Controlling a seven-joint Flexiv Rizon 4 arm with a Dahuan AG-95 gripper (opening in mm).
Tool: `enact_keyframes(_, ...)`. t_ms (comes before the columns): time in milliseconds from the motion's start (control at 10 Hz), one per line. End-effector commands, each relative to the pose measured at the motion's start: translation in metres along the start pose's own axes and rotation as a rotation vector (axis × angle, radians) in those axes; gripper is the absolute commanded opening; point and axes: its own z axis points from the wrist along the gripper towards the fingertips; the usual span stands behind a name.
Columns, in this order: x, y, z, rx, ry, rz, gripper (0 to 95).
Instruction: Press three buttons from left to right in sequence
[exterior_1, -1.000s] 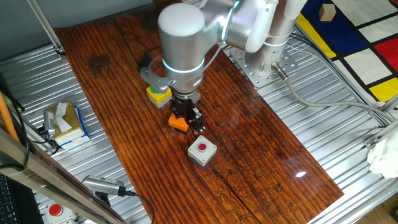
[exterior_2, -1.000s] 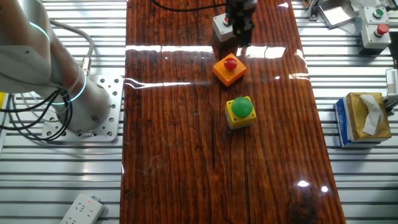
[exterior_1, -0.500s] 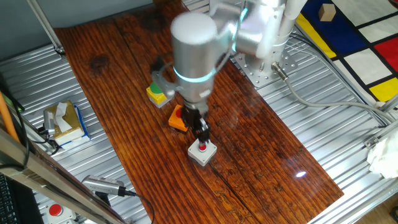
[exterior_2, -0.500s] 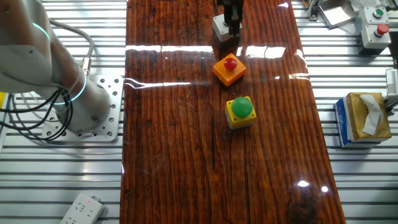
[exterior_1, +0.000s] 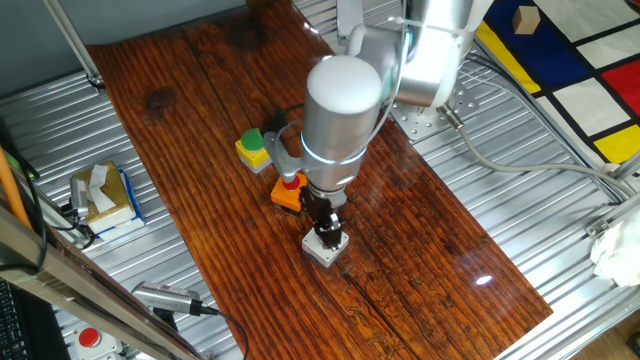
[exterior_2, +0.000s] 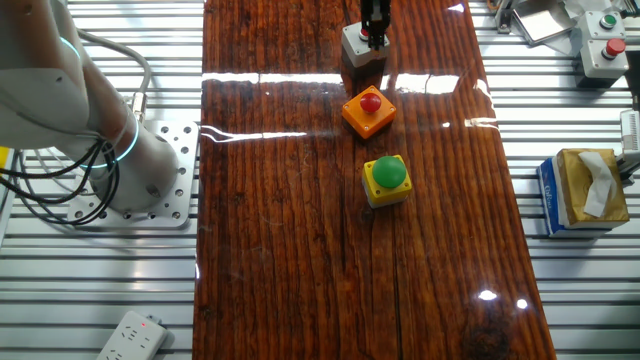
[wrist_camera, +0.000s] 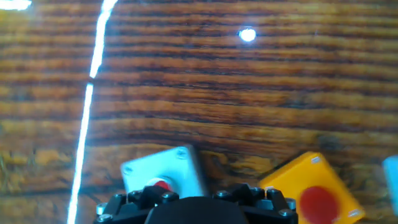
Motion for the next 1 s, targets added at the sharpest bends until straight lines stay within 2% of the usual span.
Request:
enact_keyframes(100, -0.0031, -0.0109, -0.0019, -0.023, 0.009, -0.132, 76.0)
enact_keyframes(500, -0.0032, -0.0192, 0.0036, -0.031, 0.005, -0.125, 76.0)
enact_keyframes(1000, -0.0019, -0.0208, 0.0056, -0.036, 0.007, -0.113, 76.0)
